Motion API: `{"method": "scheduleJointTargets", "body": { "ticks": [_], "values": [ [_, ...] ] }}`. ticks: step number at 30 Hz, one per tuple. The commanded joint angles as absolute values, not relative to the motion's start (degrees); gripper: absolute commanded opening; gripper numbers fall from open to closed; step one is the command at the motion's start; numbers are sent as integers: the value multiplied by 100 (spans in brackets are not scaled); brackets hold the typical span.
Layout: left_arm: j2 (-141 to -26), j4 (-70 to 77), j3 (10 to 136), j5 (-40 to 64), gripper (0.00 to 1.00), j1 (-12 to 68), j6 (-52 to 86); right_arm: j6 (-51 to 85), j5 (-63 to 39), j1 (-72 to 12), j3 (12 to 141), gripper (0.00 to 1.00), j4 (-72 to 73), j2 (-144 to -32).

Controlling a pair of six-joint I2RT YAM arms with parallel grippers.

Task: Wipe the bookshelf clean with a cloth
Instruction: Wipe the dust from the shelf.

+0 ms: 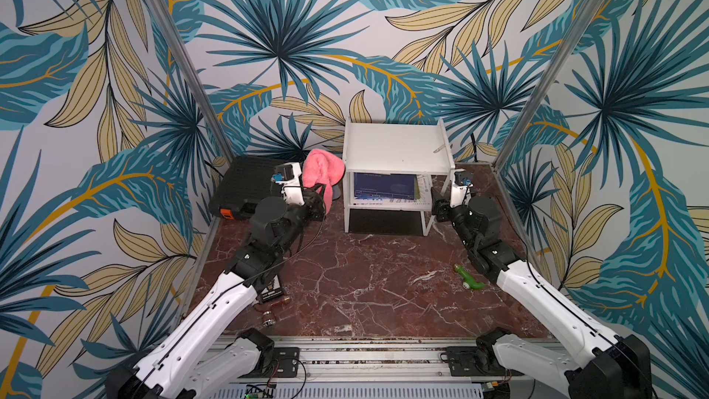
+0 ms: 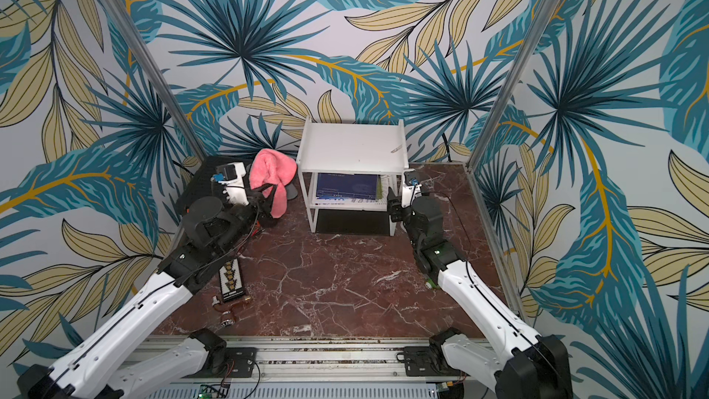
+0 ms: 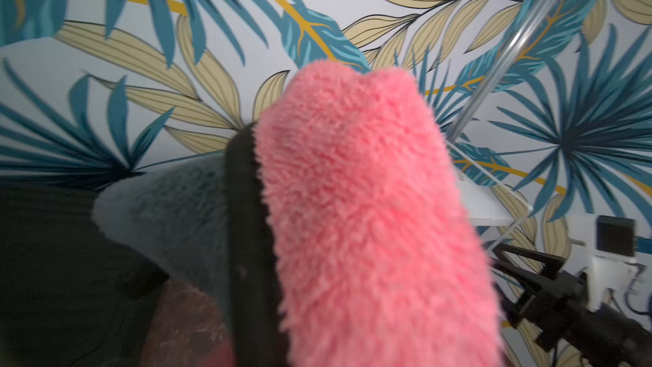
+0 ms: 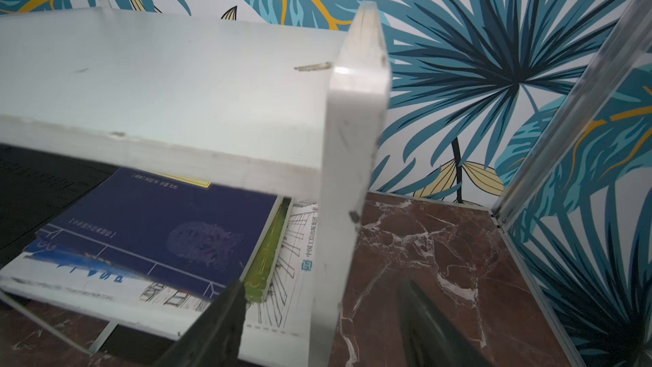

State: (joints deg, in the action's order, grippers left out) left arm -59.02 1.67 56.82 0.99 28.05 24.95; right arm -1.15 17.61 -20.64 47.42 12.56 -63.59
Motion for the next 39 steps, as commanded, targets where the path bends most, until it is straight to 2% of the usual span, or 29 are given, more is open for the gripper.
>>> {"method": "scheduleJointTargets", "body": {
  "ticks": [1,8,12,17,23,26,31,39],
  "values": [
    [-6331,408,5975,1307,0,2777,2515,-160,2207,-2052,4840,71,1987,-6363],
    [-6668,938,4625,256,0,2693,3410,221,2062,-2028,4288,70,2020,-6521],
    [-6477,945,5265,522,0,2556,3035,256,1919,-1921,4477,70,1980,-6584],
    [-6521,762,6107,1395,0,2462,2746,362,1622,-1859,4687,70,2165,-6637],
    [-6215,653,5183,491,0,2265,3185,585,1609,-1824,4533,69,2032,-6783],
    [-6306,678,5292,1427,0,1629,3263,694,1440,-1735,4483,67,1963,-6777],
    [-7296,141,6944,3240,0,1216,2207,732,831,-1551,4561,57,1971,-6792],
    [-9572,-496,9443,4499,0,1134,1669,552,434,-1490,4830,45,1697,-6951]
  ]
}}
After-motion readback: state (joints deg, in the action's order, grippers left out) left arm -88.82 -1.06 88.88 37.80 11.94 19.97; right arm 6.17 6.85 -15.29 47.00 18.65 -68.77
